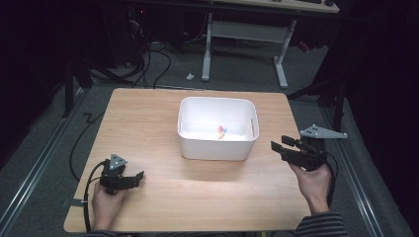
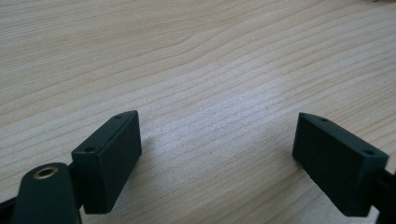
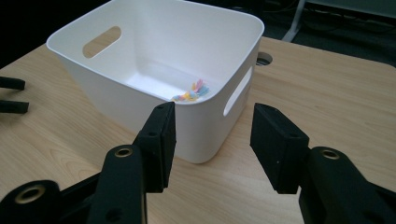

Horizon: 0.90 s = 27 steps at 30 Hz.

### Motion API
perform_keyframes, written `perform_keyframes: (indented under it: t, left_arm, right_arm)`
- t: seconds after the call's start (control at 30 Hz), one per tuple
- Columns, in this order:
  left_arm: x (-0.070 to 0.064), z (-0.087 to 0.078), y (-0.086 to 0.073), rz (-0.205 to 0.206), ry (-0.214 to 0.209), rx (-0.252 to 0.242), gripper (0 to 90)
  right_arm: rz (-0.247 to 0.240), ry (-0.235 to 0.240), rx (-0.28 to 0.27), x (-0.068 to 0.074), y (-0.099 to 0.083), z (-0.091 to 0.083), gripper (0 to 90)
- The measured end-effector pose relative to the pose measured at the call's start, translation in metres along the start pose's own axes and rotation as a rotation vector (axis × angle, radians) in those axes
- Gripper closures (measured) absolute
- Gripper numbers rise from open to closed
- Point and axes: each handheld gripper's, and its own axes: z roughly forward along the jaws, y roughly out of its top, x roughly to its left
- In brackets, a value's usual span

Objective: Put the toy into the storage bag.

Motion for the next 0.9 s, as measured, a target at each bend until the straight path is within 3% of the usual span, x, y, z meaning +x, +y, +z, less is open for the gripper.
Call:
perform_keyframes:
  t: [0.57,0.9]
  left_arm:
    - [0.0,0.0,0.0,0.001,0.0,0.002,15.9]
    - [0.0,0.0,0.0,0.001,0.0,0.002,15.9]
  right_arm:
    - [0.067,0.017,-0.032,-0.011,-0.03,-0.011,49.8]
    - [0.07,0.02,-0.025,-0.009,-0.043,-0.007,48.9]
